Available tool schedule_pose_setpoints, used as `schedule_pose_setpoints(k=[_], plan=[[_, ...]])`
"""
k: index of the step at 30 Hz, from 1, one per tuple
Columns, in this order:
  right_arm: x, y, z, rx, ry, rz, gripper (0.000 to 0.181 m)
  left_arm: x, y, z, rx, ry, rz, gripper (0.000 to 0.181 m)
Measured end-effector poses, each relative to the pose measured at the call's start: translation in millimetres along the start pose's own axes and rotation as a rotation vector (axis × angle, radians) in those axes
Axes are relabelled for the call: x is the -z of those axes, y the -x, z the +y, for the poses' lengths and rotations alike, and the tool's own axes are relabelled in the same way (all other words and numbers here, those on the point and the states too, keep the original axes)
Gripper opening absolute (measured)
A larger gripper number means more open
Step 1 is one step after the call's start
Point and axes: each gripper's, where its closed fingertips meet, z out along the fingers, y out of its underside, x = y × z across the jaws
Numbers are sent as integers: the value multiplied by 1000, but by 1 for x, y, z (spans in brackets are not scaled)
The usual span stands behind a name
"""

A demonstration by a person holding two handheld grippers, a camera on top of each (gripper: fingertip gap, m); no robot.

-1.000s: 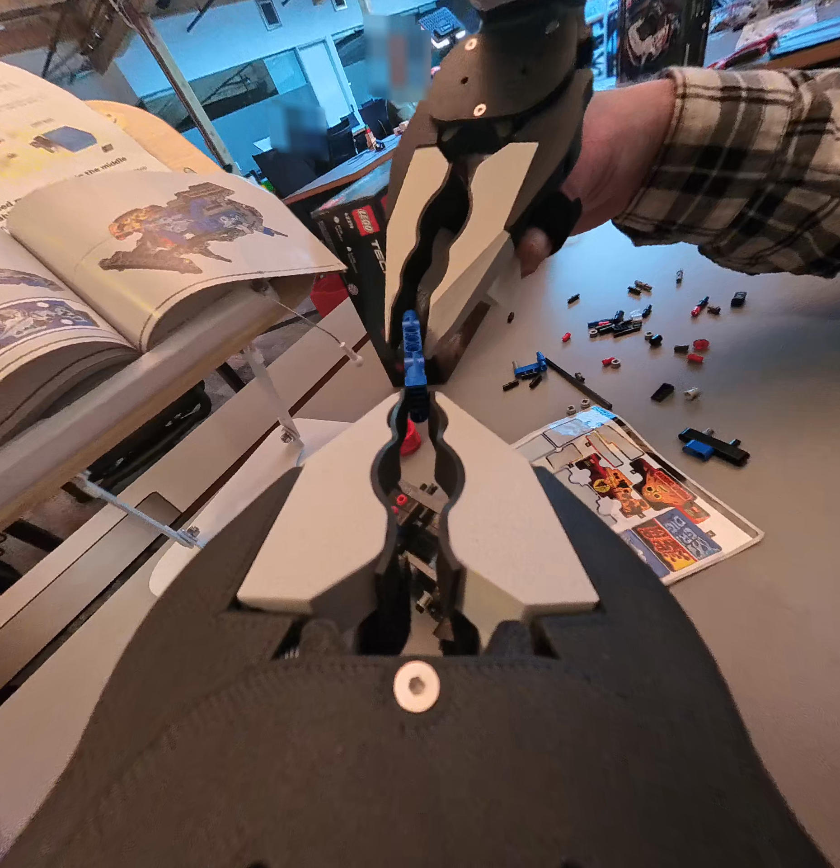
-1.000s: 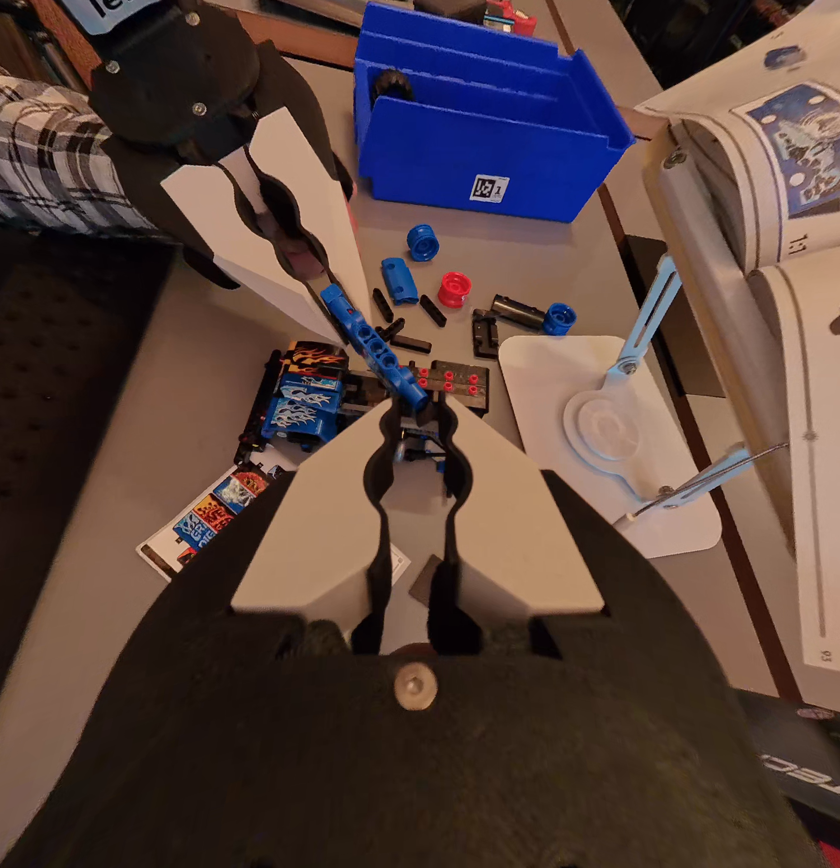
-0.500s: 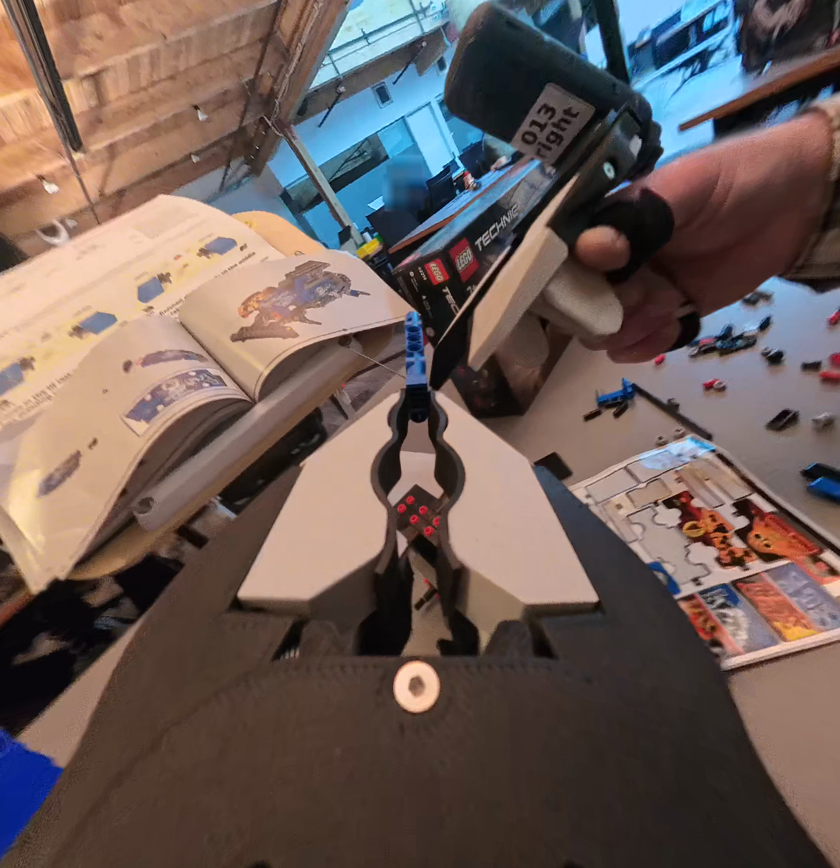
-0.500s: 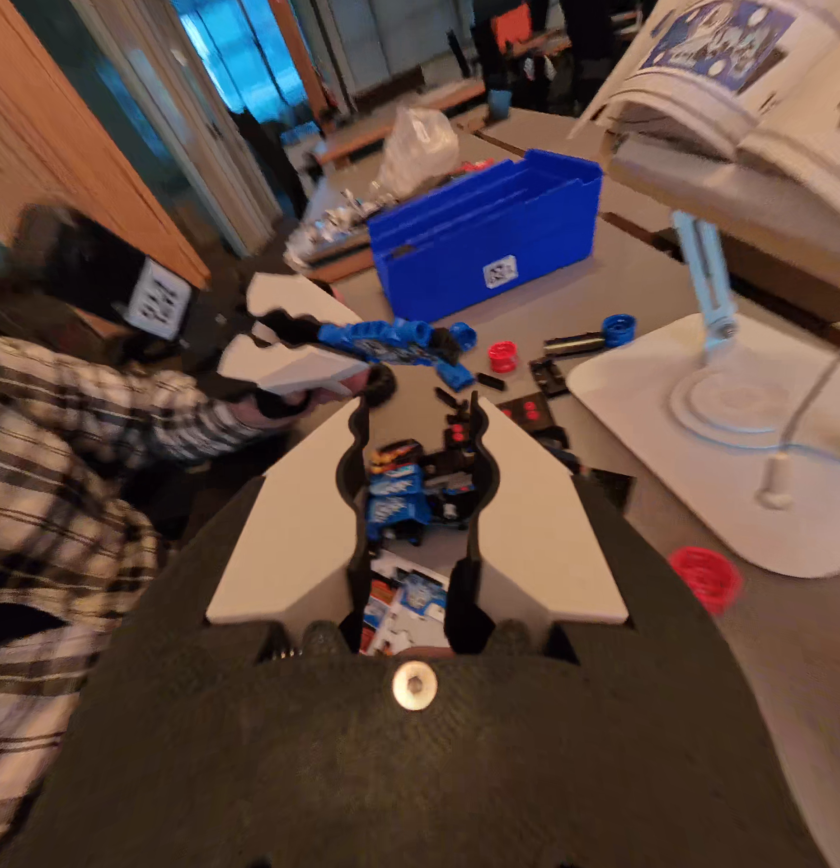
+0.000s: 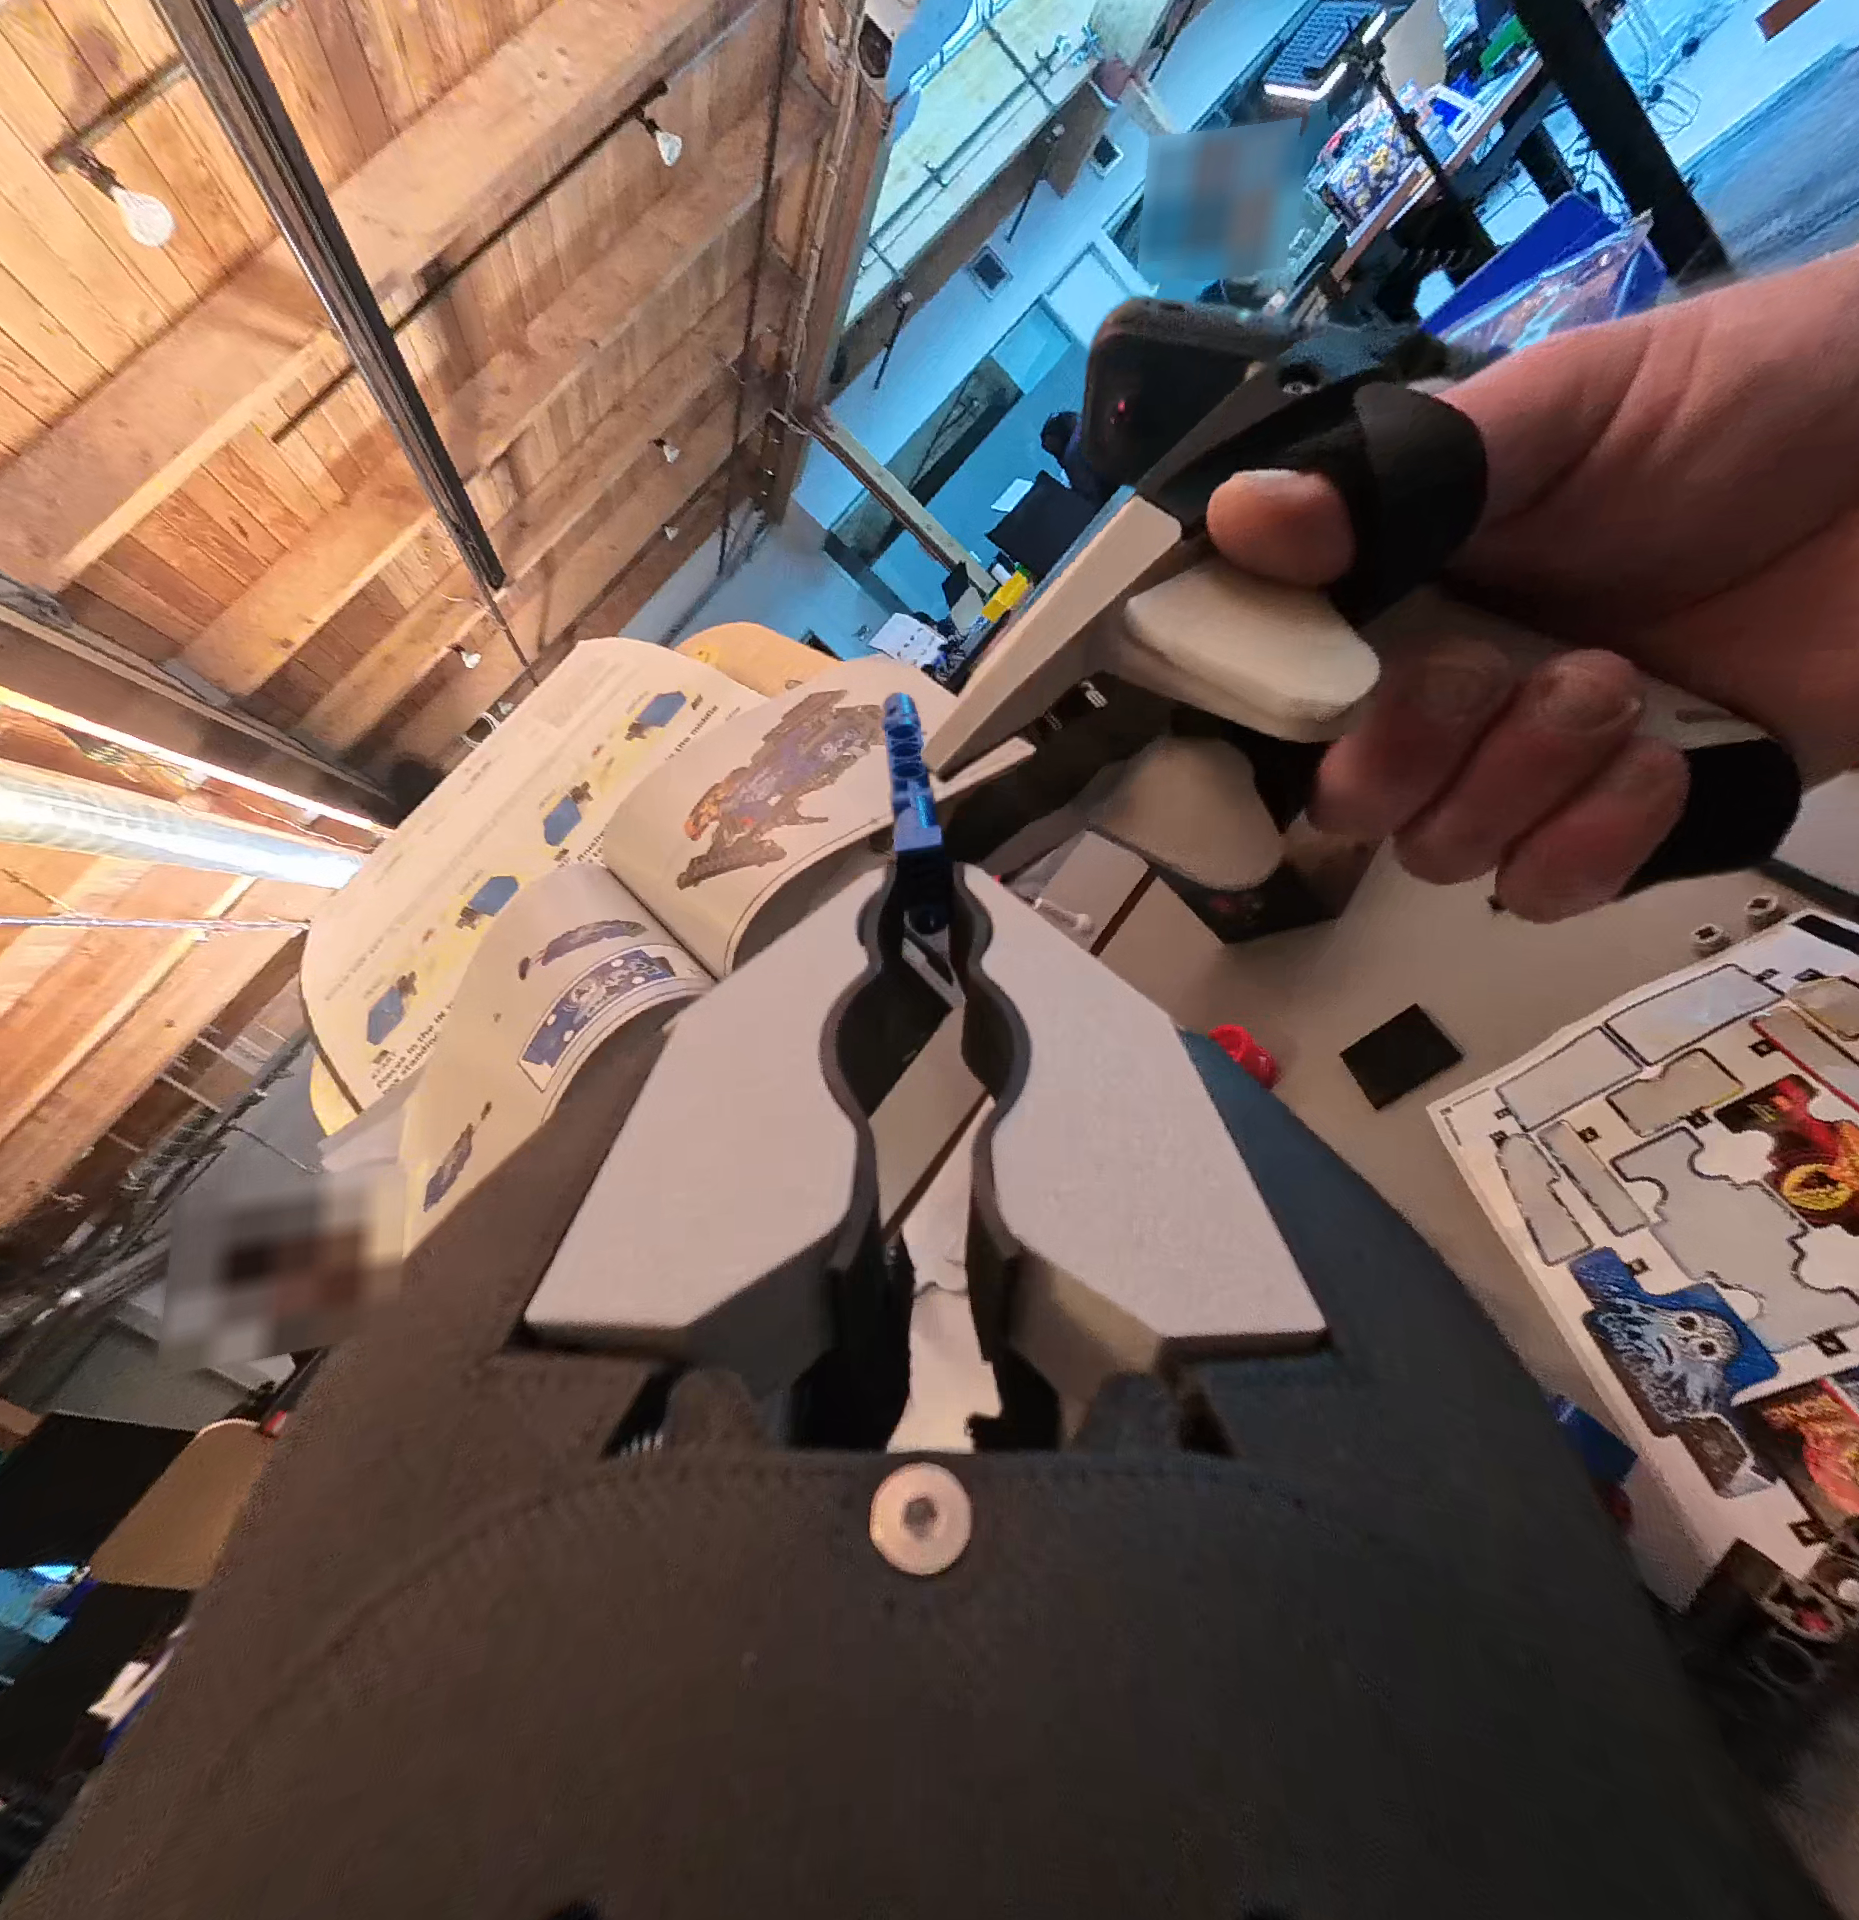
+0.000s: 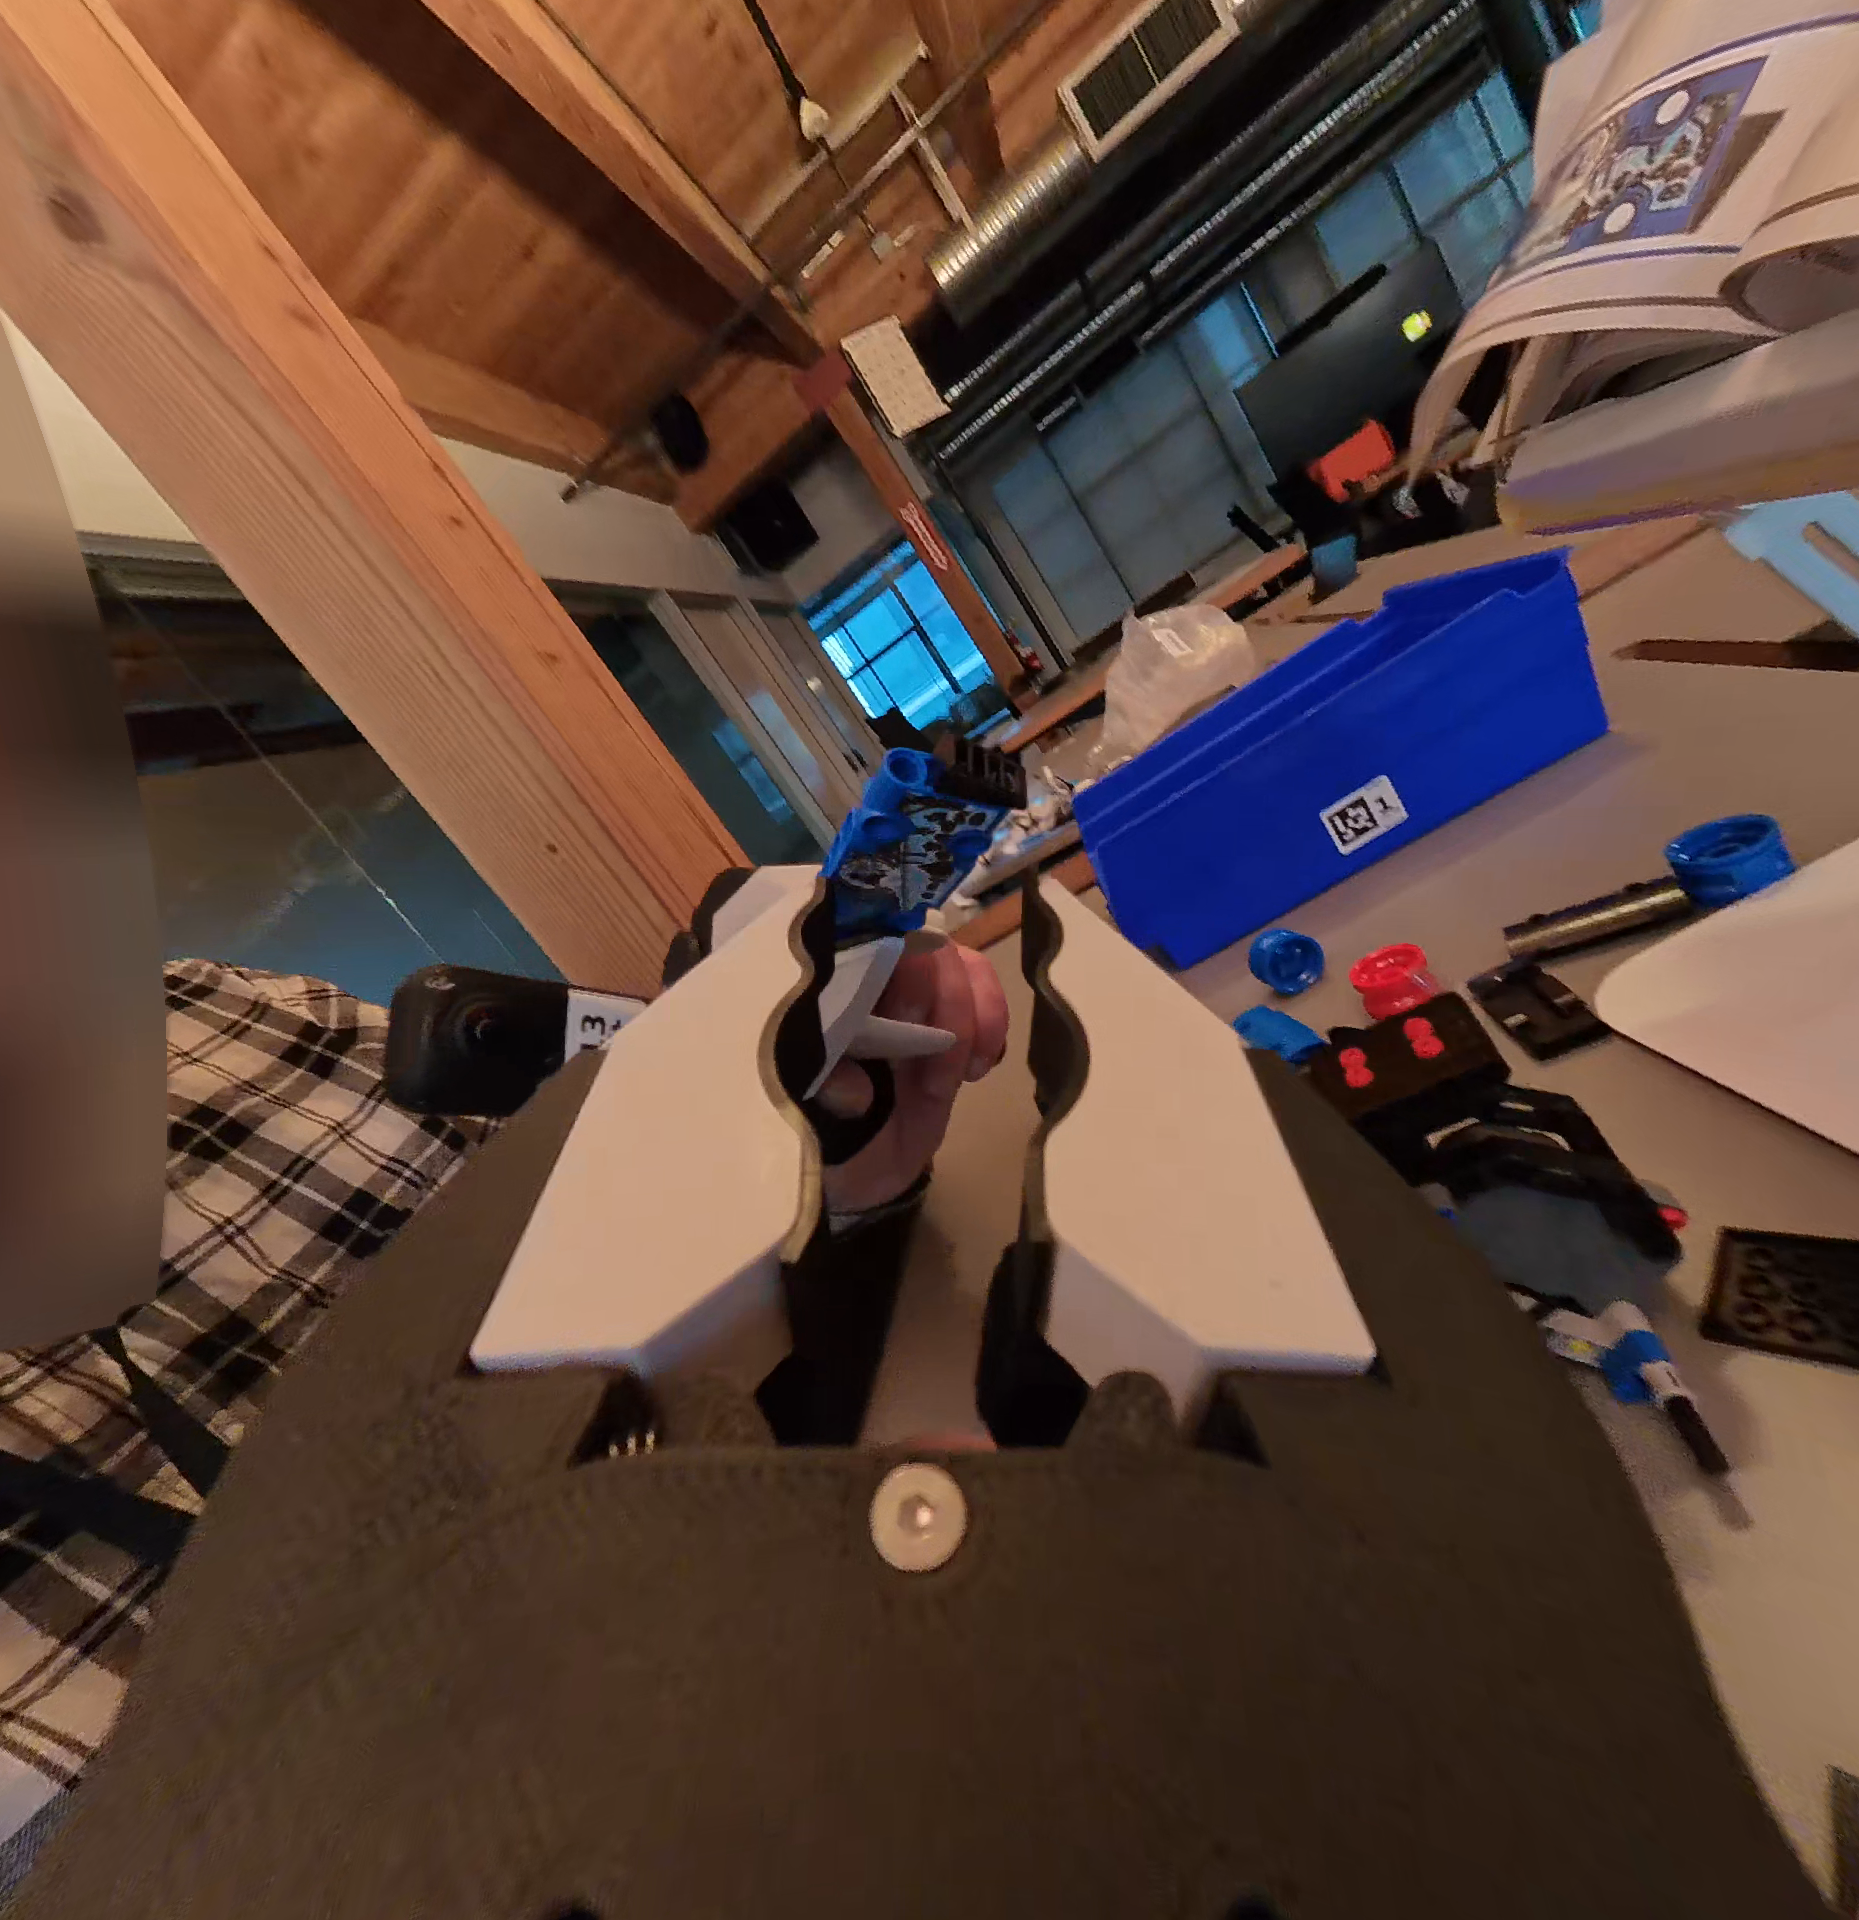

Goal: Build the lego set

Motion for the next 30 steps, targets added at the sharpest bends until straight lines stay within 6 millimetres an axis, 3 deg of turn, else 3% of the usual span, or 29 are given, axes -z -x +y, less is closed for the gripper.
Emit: schedule_pose_setpoints(k=[6, 11, 14, 17, 19, 22, 25, 30], plan=[[-1, 16, -5, -8, -66, -115, 37, 1, -2, -5, -30, -29, -24, 6], [1, 17, -6, 21, -73, -111, 26, 0, -5, -6, -14, -29, -8, 6], [2, 15, -5, 50, -30, -81, 25, 0, -16, -5, 46, -47, 102, 11], [11, 1, 1, 57, 65, 8, 24, 9, -23, -4, 170, -69, 287, 25], [20, -13, 8, 22, 133, 78, 24, 11, -10, 12, 288, -18, 320, 29], [31, -30, 31, -44, 246, 155, 24, 12, -3, 59, 447, 155, 403, 31], [37, -44, 58, -162, 322, 192, 23, 16, -12, 90, 634, 291, 511, 34], [33, -67, 93, -294, 425, 255, 23, 21, -42, 112, 739, 420, 634, 37]])
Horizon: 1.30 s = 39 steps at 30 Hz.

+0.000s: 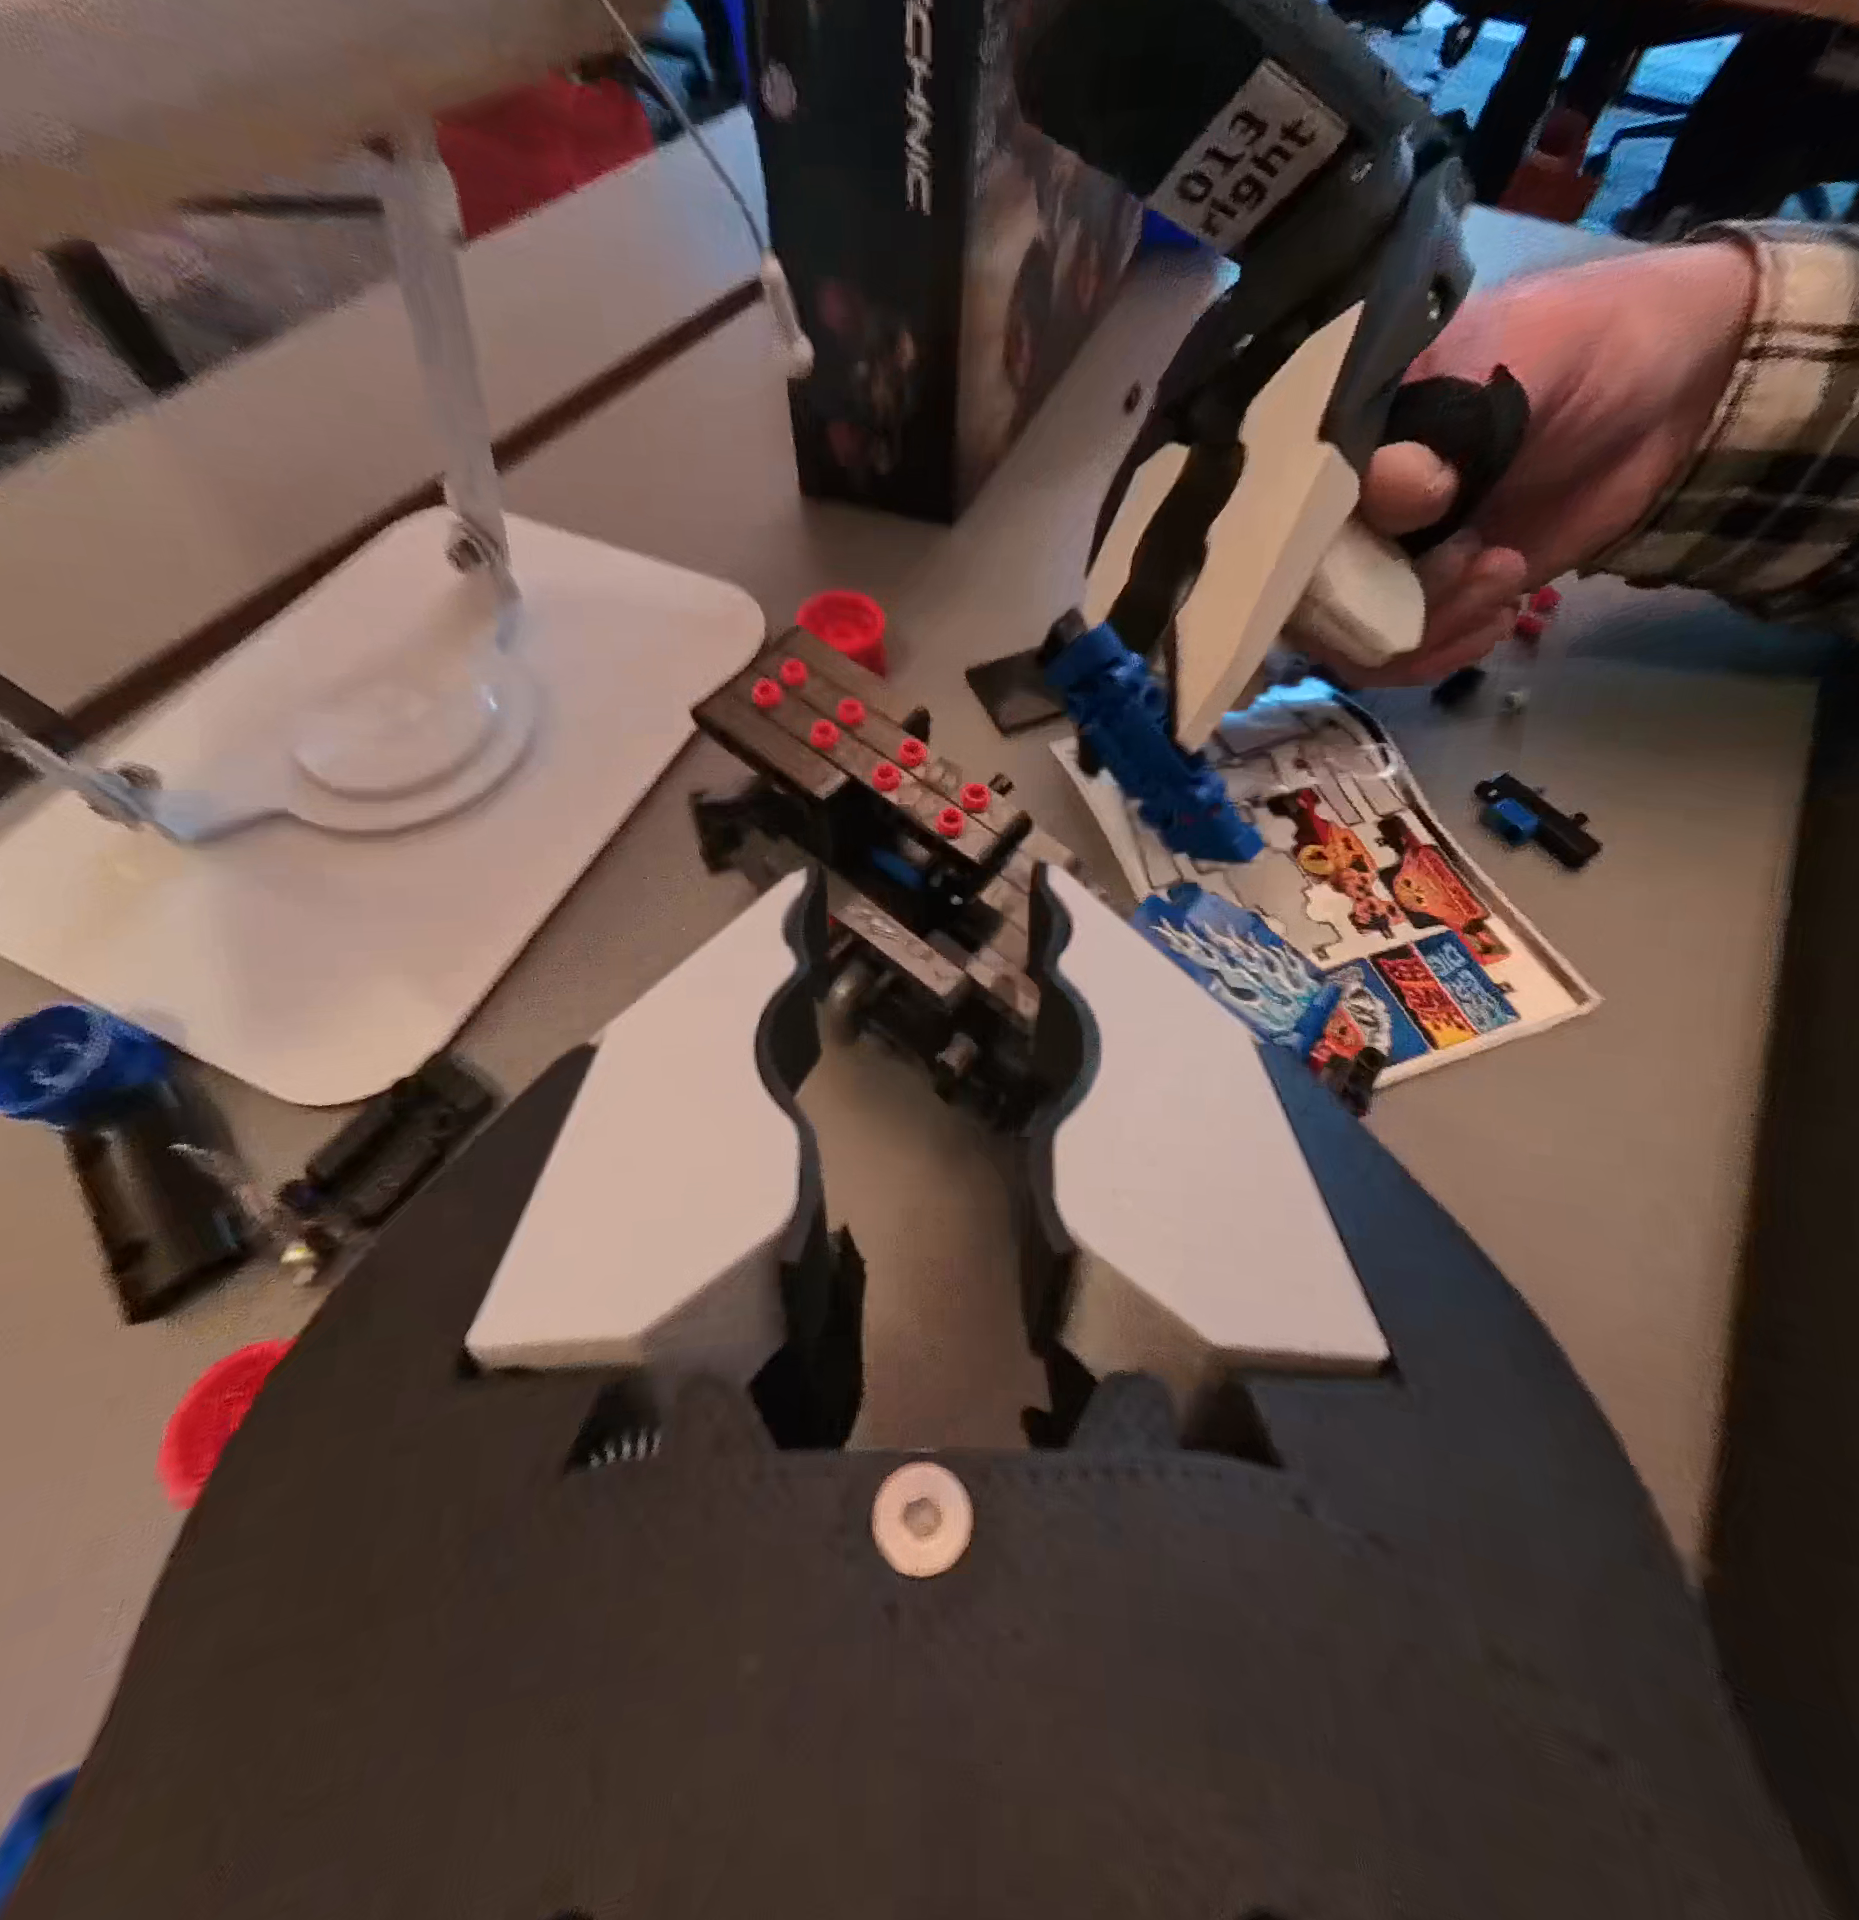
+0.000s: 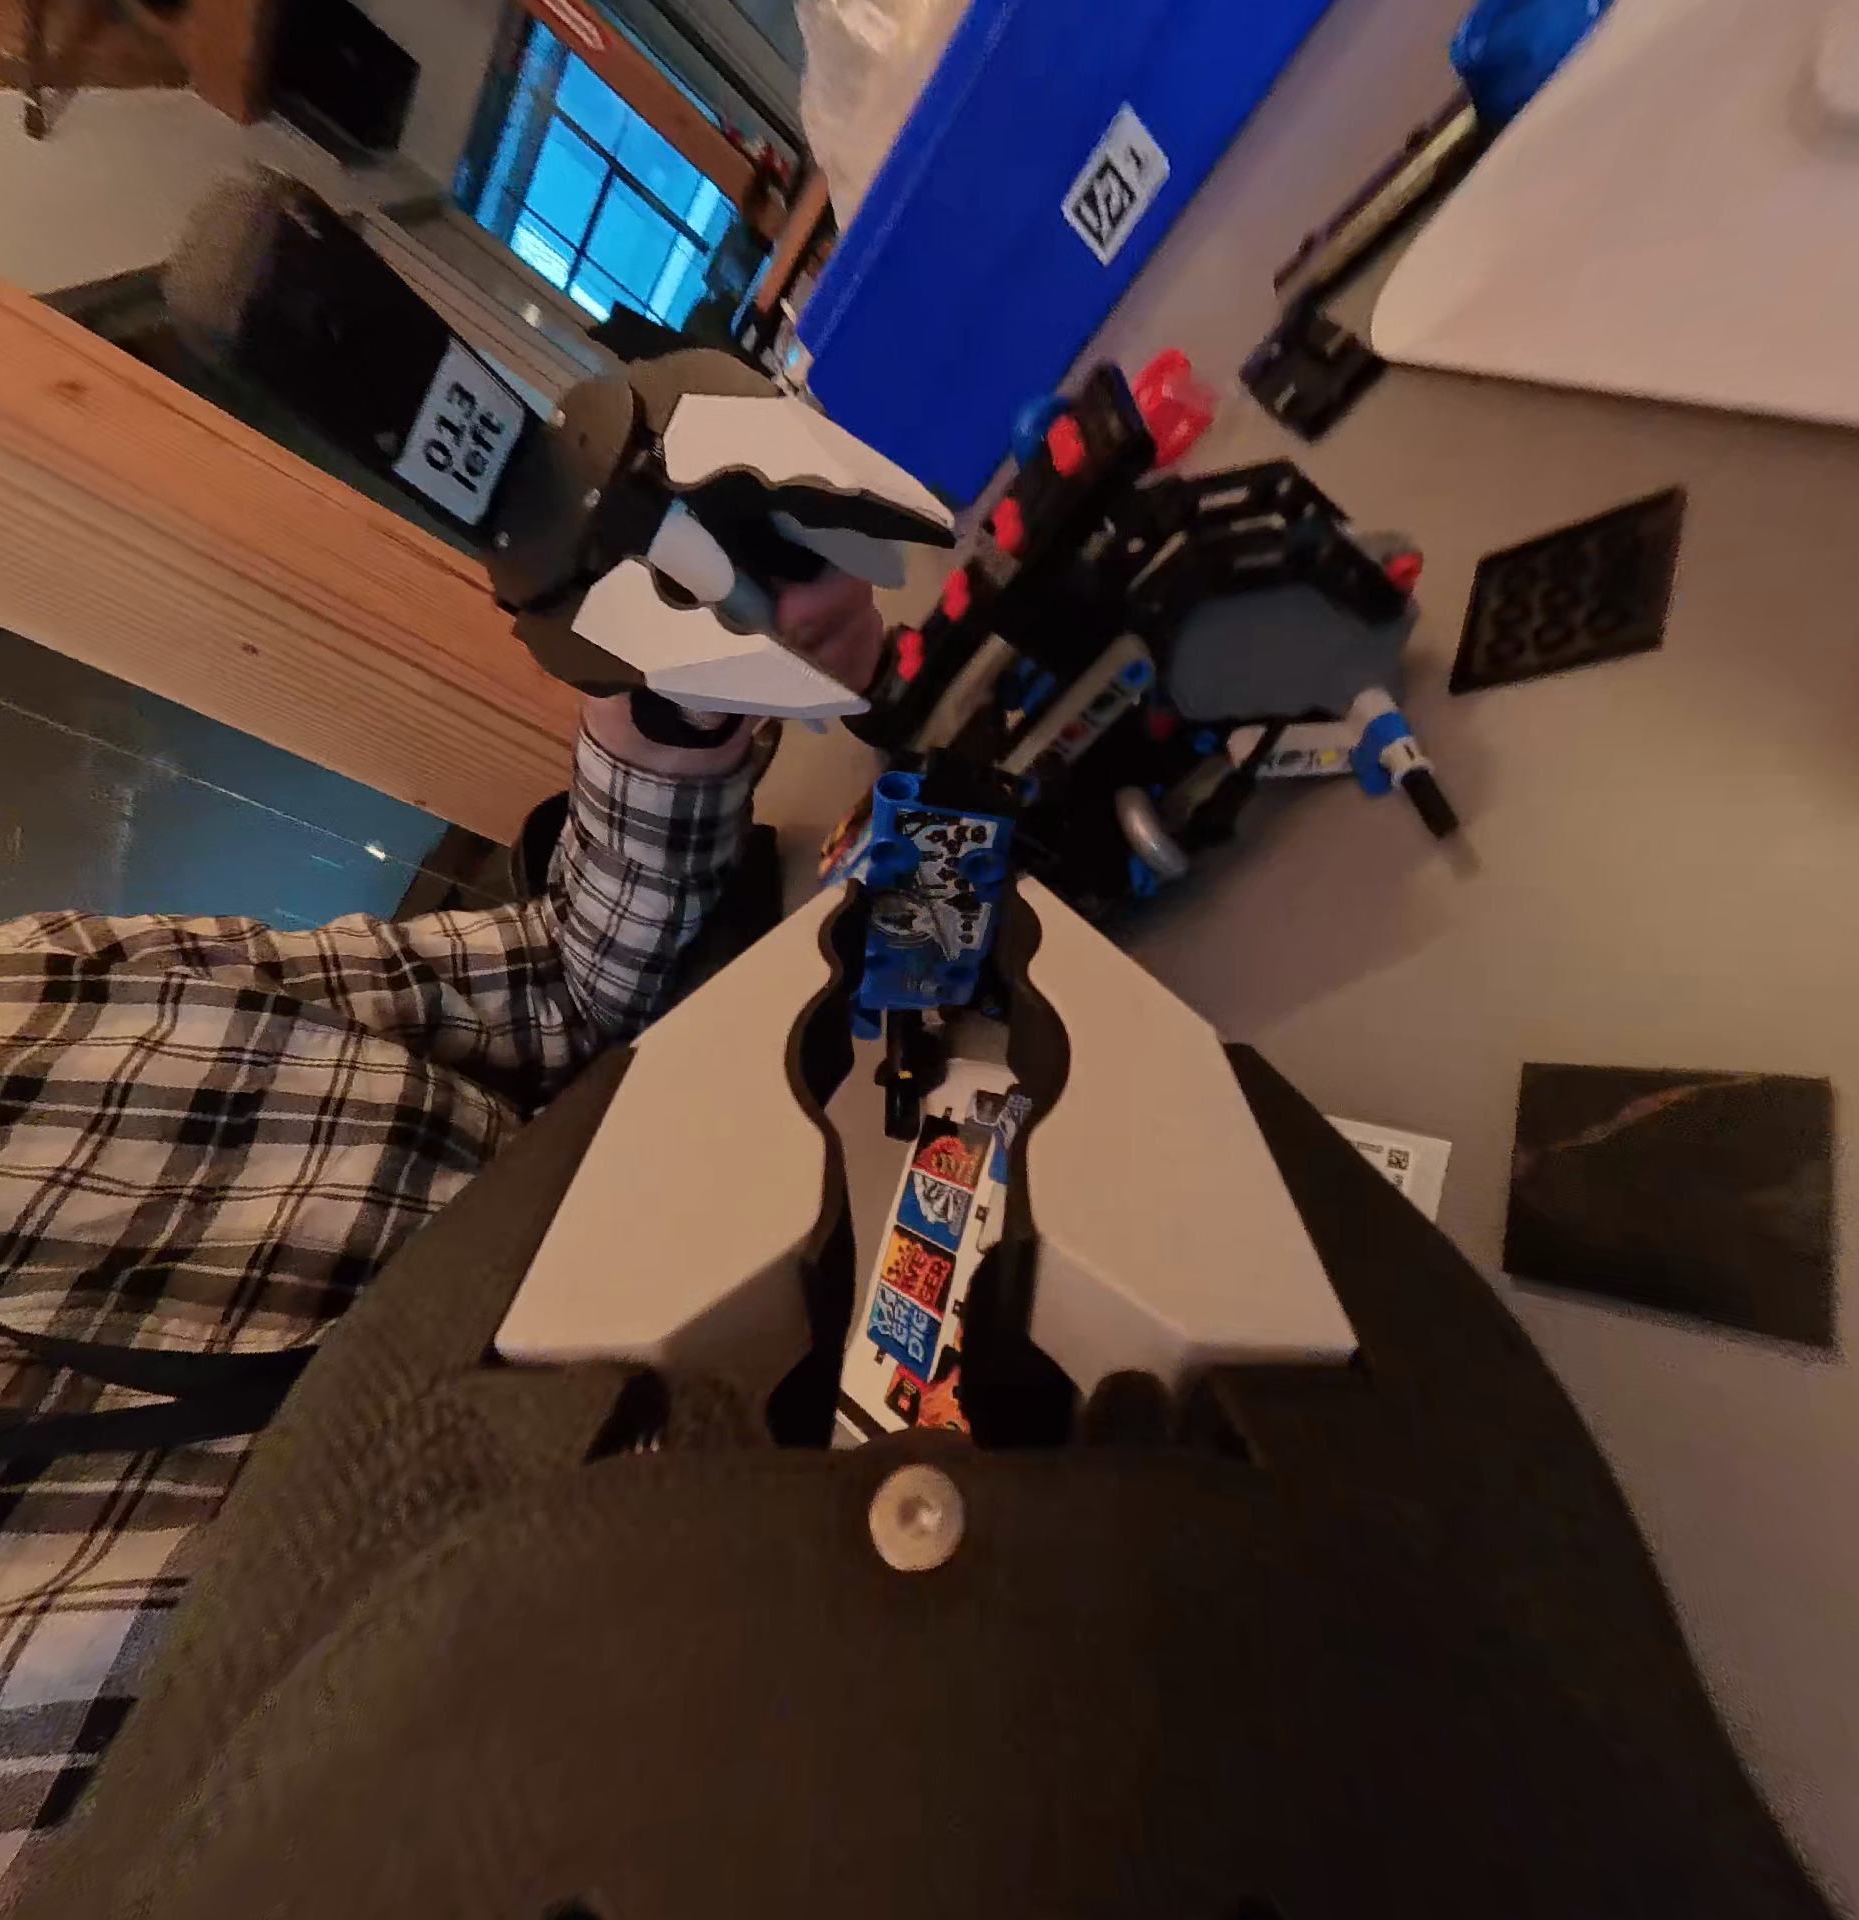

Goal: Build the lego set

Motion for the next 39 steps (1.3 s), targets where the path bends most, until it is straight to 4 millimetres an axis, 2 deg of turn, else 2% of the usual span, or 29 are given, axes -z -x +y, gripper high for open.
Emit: schedule_pose_setpoints(k=[4, 12, 21, 31, 39], plan=[[-8, -16, 4, -69, 20, 27, 23, -11, -5, 11, 40, 51, 34, 40], [-15, -29, 3, -126, 43, 52, 23, -16, -8, 8, 90, 20, 66, 31], [-21, -29, 4, -138, 65, 37, 23, -18, -13, 9, 100, 18, 86, 21], [-19, -29, 3, -119, 79, 20, 24, -17, -8, 8, 82, 16, 45, 30], [-22, -29, 3, -95, 95, 25, 24, -18, -8, 8, 74, 22, 33, 27]])
